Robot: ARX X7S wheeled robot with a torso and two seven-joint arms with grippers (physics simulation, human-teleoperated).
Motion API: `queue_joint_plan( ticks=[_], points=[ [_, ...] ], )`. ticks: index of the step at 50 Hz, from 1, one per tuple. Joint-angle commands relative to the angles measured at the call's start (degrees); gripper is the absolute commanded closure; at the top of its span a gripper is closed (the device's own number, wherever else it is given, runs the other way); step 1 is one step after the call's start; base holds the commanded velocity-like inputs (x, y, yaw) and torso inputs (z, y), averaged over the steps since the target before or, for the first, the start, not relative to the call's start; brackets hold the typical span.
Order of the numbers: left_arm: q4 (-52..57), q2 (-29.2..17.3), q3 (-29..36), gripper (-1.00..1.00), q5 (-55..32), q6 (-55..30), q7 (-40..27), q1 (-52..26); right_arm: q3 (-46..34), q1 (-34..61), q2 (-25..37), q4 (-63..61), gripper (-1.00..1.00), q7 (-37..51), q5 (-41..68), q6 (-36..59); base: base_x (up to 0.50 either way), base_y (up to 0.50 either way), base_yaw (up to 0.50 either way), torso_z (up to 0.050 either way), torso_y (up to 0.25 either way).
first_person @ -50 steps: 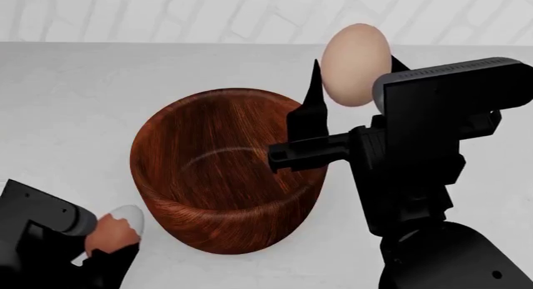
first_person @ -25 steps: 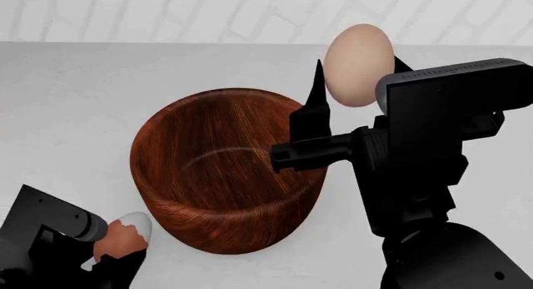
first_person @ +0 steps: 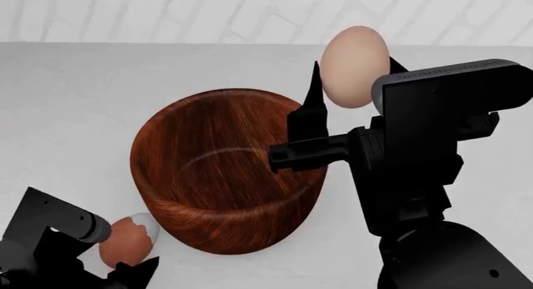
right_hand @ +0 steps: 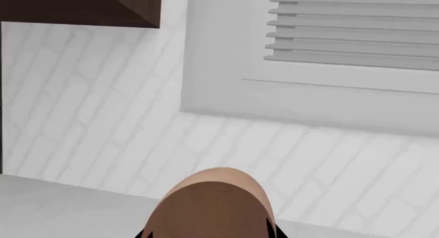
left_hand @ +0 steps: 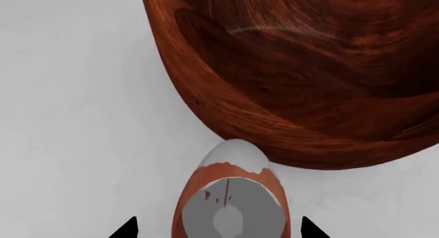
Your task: Place the eggs and milk next to the bowl.
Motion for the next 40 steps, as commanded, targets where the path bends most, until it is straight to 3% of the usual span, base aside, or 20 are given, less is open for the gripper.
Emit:
queue_joint_plan(
  ticks=[1,26,40],
  points=[
    [-0.01,-0.17,0.36,-1.00,-0.44,-0.45,-0.49,-0.22,-0.21,0.21,0.04,0.02,1.00,-0.85,-1.67,0.28,0.00,0.00,0.00,0.000,0.000],
    [10.53,-5.10,-6.92,-1.00,-9.82,-3.55,-5.48,1.39,0.01,-0.01,0.34,-0.76,1.00,-0.24,-0.90,0.55,0.00,0.00,0.00,0.000,0.000],
    [21.27,-7.43,-18.79,-1.00,-21.17,1.29,-9.54,7.16,2.26,-1.36,3.23,-3.69,1.00,0.84,3.49,4.45,0.00,0.00,0.00,0.000,0.000]
  ],
)
